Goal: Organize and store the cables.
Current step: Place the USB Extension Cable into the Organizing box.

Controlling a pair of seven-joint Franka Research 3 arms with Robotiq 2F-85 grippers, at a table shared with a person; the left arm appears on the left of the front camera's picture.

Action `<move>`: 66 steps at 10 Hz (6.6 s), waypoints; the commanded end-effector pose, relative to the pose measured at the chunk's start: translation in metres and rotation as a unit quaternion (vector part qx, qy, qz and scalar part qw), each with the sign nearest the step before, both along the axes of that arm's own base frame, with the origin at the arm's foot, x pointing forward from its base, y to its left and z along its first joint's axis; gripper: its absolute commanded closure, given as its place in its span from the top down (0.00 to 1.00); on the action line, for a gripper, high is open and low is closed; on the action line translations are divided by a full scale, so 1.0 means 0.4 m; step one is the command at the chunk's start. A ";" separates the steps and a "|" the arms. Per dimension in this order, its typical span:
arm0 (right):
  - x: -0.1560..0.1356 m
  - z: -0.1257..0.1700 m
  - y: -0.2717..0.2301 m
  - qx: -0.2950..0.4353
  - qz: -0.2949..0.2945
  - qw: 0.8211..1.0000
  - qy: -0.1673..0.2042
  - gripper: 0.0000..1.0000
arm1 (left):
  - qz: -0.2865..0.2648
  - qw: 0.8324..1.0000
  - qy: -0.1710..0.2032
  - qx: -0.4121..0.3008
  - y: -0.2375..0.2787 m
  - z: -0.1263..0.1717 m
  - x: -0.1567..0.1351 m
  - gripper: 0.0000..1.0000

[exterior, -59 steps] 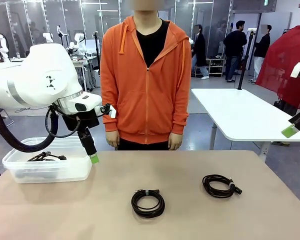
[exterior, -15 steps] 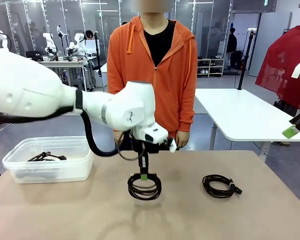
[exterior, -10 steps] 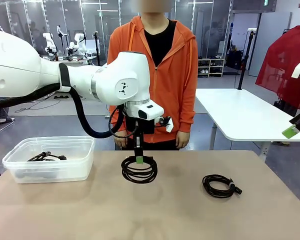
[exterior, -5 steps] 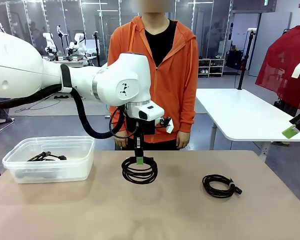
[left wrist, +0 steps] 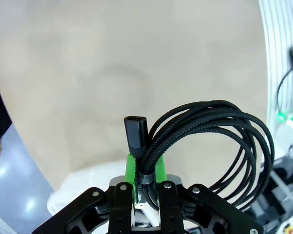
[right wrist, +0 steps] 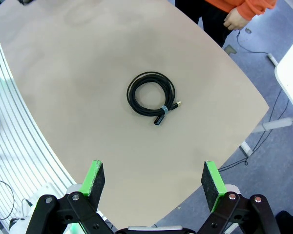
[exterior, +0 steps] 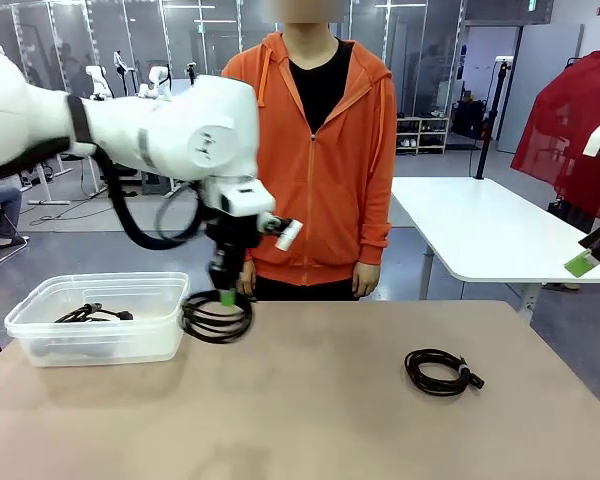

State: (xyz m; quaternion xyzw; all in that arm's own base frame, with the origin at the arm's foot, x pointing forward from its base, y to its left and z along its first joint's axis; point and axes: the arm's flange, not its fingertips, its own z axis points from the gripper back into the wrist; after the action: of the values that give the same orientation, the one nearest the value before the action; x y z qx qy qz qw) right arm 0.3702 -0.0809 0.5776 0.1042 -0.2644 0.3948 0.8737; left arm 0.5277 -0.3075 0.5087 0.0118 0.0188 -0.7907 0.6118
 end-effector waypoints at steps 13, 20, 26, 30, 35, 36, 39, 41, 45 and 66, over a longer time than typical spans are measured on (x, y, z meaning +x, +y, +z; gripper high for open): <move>-0.004 -0.005 0.001 0.004 -0.001 1.000 -0.005 1.00 | 0.051 0.987 -0.139 -0.069 0.500 -0.007 0.149 0.17; -0.004 -0.005 0.001 0.004 -0.001 1.000 -0.005 1.00 | 0.050 0.985 -0.154 -0.052 0.502 -0.041 0.269 0.17; -0.004 -0.005 0.001 0.004 -0.001 1.000 -0.005 1.00 | 0.064 0.987 -0.132 -0.071 0.521 -0.179 0.432 0.17; -0.004 -0.005 0.001 0.004 -0.001 1.000 -0.005 1.00 | 0.084 0.989 -0.094 -0.077 0.509 -0.262 0.452 0.17; -0.004 -0.005 0.001 0.004 -0.001 1.000 -0.005 1.00 | 0.100 0.990 -0.071 -0.073 0.511 -0.287 0.456 0.39; -0.004 -0.005 0.001 0.004 -0.001 1.000 -0.005 1.00 | 0.099 0.990 -0.070 -0.073 0.510 -0.286 0.455 0.50; -0.004 -0.005 0.001 0.004 -0.001 1.000 -0.005 1.00 | 0.103 0.989 -0.072 -0.076 0.514 -0.272 0.440 0.75; -0.004 -0.005 0.001 0.004 -0.001 1.000 -0.005 1.00 | 0.116 0.988 -0.071 -0.077 0.520 -0.270 0.431 0.93; -0.004 -0.005 0.001 0.004 -0.001 1.000 -0.005 1.00 | 0.145 0.985 -0.032 -0.086 0.522 -0.272 0.360 1.00; 0.081 0.027 0.098 -0.073 -0.122 0.988 0.052 1.00 | 0.193 0.966 -0.054 -0.166 0.525 -0.008 0.109 1.00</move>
State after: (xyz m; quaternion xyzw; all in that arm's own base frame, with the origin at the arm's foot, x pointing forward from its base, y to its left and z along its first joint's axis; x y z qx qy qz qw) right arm 0.3935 -0.0457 0.5814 0.0317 -0.2192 0.3208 0.9209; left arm 0.6097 -0.1012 0.4942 -0.0373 -0.1319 -0.6625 0.7364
